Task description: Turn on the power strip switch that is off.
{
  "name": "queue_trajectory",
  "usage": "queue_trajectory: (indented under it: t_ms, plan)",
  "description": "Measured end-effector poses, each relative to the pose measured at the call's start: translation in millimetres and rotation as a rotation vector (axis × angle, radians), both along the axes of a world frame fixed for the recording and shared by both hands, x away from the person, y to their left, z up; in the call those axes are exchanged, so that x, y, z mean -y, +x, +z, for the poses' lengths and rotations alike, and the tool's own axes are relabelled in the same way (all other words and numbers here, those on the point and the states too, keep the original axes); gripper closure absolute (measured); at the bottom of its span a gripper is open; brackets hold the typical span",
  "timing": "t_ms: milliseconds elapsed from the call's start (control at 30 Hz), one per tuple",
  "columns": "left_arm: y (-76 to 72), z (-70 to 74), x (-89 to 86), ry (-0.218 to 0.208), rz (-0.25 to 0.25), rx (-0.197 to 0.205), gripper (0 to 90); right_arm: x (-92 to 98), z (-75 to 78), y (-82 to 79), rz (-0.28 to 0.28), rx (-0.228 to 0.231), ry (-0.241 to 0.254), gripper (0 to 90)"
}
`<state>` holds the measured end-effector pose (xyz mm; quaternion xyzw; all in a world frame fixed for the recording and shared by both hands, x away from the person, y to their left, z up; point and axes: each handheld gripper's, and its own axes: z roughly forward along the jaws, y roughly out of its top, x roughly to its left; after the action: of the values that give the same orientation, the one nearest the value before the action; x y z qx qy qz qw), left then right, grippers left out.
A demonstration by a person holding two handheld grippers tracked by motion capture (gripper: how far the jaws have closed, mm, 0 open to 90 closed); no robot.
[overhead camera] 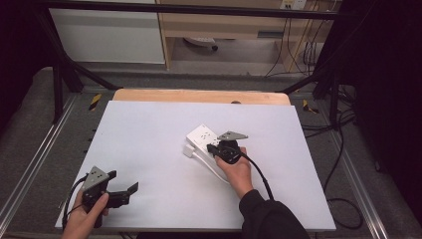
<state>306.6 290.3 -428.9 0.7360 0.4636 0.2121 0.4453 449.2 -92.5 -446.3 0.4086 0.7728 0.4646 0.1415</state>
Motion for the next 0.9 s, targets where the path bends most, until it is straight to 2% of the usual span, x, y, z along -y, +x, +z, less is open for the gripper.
queue_trajectory:
  t_ms: [900]
  plan:
    - [0.1,-0.1,0.2,0.0,-0.001,-0.001,6.5,-0.1,-0.9,0.7,0.001,-0.012,-0.006,90.0]
